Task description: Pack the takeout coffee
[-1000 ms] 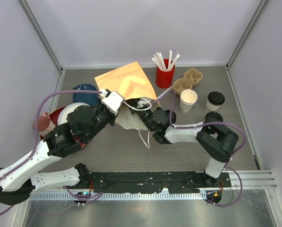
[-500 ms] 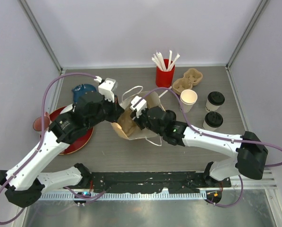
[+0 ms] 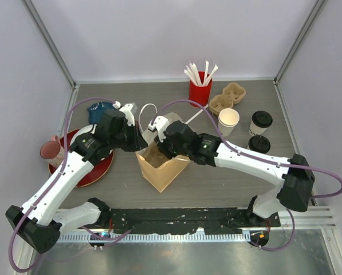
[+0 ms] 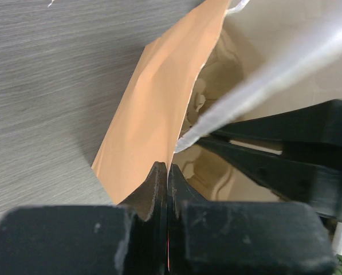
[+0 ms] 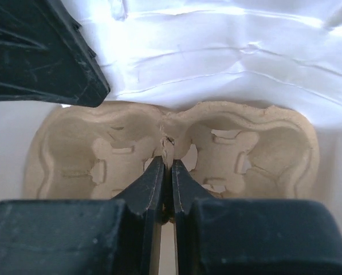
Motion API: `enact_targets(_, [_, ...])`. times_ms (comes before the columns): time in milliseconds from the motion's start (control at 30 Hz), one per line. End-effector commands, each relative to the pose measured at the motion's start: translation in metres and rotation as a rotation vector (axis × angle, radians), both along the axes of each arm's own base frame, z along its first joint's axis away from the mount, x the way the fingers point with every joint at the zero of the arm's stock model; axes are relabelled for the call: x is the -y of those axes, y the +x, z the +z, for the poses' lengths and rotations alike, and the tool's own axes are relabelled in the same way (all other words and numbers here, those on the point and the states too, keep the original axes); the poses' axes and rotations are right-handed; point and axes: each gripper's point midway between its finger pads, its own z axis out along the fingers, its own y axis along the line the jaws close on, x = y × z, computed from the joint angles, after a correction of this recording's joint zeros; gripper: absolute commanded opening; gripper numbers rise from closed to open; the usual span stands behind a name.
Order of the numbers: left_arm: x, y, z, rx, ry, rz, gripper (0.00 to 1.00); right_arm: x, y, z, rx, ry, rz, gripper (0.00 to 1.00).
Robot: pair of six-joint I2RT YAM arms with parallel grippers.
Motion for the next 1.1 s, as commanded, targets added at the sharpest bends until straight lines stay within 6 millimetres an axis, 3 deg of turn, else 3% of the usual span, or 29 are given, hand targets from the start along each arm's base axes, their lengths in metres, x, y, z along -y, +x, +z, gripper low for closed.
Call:
enact_targets(0, [0.006,-0.004,-0.006,-0.031,-0.041,-0.025,0.0,-0.021,0.0,-0.003,-0.048,0.015,0.017,0.01])
enact_targets(100, [0.002,-0.001,-0.004,-0.012,-0.032,-0.019,0.0,-0.028,0.001,-0.013,-0.064,0.007,0.024,0.01])
enact_targets(233, [-0.005,0.004,0.003,0.05,-0.002,-0.02,0.0,-0.02,-0.003,-0.034,-0.099,-0.045,0.016,0.01])
enact_targets(400, [-0.007,0.006,0.002,0.061,0.005,-0.018,0.0,-0.016,-0.008,-0.031,-0.134,-0.013,-0.015,0.01])
enact_targets(500, [-0.007,0.007,0.001,0.062,0.009,-0.018,0.0,-0.015,-0.008,-0.03,-0.133,-0.008,-0.026,0.09])
enact_targets(533, [-0.007,0.007,0.002,0.069,0.012,-0.024,0.0,-0.014,-0.008,-0.029,-0.132,-0.008,-0.027,0.23])
enact_targets(600, [-0.006,0.008,0.006,0.082,0.01,-0.028,0.0,-0.014,-0.006,-0.025,-0.124,-0.004,-0.03,0.37])
enact_targets(633, [-0.006,0.008,0.006,0.086,0.012,-0.035,0.0,-0.013,-0.007,-0.02,-0.119,0.0,-0.028,0.58])
enact_targets(733, [-0.007,0.008,0.007,0.099,0.024,-0.049,0.0,-0.012,-0.006,-0.001,-0.091,0.033,-0.026,0.83])
enact_targets(933, [-0.009,0.008,0.006,0.12,0.05,-0.071,0.0,-0.017,-0.011,0.052,-0.015,0.159,0.031,0.87])
enact_targets(1067, [-0.011,0.013,0.013,0.171,0.076,-0.092,0.0,-0.008,-0.014,0.094,0.071,0.23,0.053,0.88])
